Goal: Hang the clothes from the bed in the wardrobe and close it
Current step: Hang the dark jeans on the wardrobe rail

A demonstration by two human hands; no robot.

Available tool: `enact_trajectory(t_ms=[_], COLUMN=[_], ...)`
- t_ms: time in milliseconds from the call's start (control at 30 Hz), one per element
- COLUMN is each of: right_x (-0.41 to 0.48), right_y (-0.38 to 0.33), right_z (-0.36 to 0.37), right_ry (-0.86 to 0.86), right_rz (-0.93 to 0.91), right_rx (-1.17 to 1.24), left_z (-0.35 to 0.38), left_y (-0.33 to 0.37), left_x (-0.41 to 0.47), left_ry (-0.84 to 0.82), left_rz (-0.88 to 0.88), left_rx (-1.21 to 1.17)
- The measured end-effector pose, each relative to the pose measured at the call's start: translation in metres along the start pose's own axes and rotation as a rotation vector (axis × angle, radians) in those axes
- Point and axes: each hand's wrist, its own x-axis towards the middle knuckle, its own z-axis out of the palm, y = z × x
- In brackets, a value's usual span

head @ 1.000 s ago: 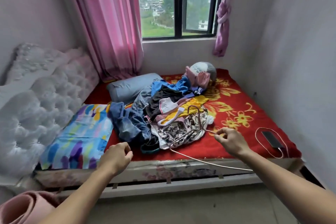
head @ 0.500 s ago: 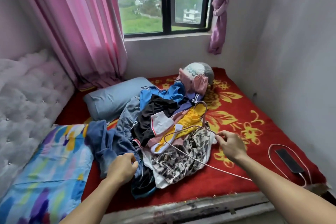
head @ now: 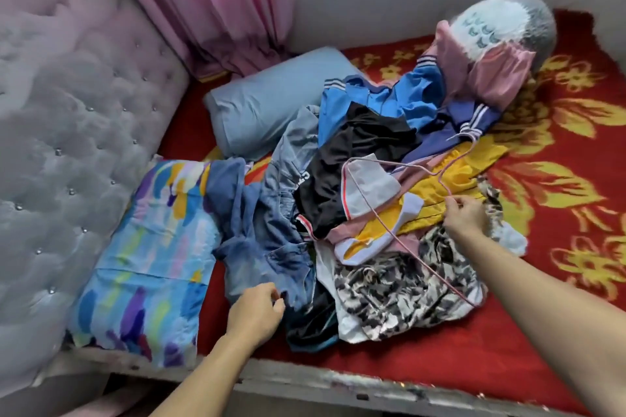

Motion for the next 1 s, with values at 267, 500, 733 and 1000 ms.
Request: enact_trajectory(t_ms=[267, 500, 733, 1000], right_x=[0.068, 0.007, -0.07, -0.102], right_y=[0.055, 0.042, 0.031, 0.07], right_z=[0.111, 0.141, 0.239, 0.374], right_ry=[-0.216, -0.263, -0.644, -0.608], right_rz=[0.257, 0.091, -0.007, 0.179], right_rx=[-0.14, -0.474, -0.412, -0.484], left_z=[0.065, 0.064, 0.036, 0.078], left_y=[-0.017, -0.035, -0.088, -0.202], left_x=[0.048, 0.099, 0.197, 0.218], left_ry=[-0.135, -0.131, 0.035, -0.326], left_rz=[-0.084, -0.002, 0.184, 0.129], left_rx=[-0.003, 0.08, 0.346, 0.525])
